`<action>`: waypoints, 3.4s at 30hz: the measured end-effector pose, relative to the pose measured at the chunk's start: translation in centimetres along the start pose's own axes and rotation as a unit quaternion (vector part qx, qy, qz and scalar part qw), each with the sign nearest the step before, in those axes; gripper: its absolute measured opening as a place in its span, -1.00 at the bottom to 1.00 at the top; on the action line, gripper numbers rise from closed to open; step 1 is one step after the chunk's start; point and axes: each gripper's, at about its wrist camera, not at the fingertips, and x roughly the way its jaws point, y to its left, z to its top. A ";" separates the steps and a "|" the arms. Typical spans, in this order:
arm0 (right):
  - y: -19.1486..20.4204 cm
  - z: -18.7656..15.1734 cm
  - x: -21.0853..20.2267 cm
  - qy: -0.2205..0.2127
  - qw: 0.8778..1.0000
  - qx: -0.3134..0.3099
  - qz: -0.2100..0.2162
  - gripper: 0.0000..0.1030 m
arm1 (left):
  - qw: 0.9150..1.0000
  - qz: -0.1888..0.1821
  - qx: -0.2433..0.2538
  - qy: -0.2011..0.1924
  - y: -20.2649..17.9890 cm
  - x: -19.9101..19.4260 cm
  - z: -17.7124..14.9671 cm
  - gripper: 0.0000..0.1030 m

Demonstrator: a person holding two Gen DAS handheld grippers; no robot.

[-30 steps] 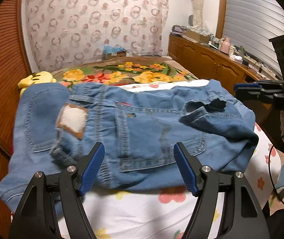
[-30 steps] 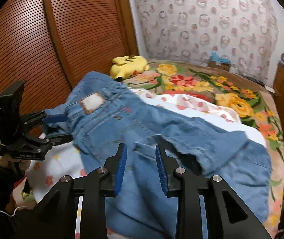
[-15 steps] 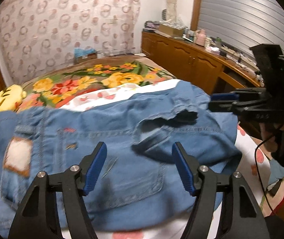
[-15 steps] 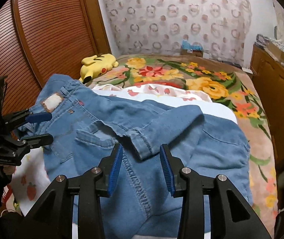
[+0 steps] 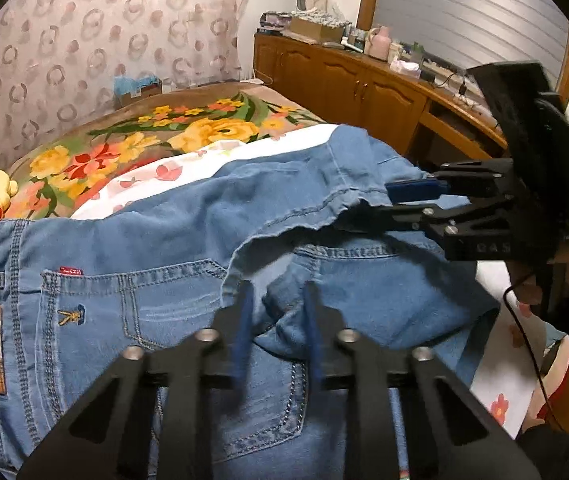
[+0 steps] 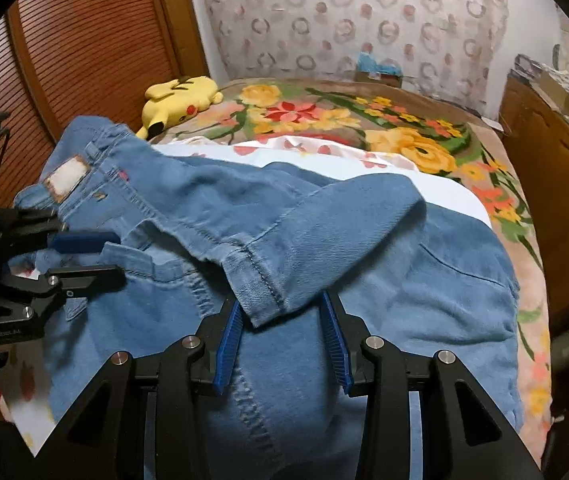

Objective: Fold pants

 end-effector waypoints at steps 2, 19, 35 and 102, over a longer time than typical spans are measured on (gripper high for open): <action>0.0 0.4 -0.5 -0.011 1.000 0.001 0.004 -0.61 | 1.000 -0.003 0.001 -0.010 -0.3 -0.6 -0.1 -0.78; 9.1 7.9 -5.7 -0.126 0.988 -0.083 0.030 -0.92 | 0.990 0.032 -0.023 -0.137 1.8 -14.2 -2.7 -0.85; 14.8 14.1 3.1 -0.102 0.978 -0.155 0.096 -0.92 | 0.984 0.099 -0.094 -0.115 8.8 -16.0 -8.9 -0.85; 5.1 4.9 6.6 -0.005 0.998 -0.042 0.042 -0.04 | 0.996 0.065 -0.042 0.038 5.3 -1.2 -2.2 -0.15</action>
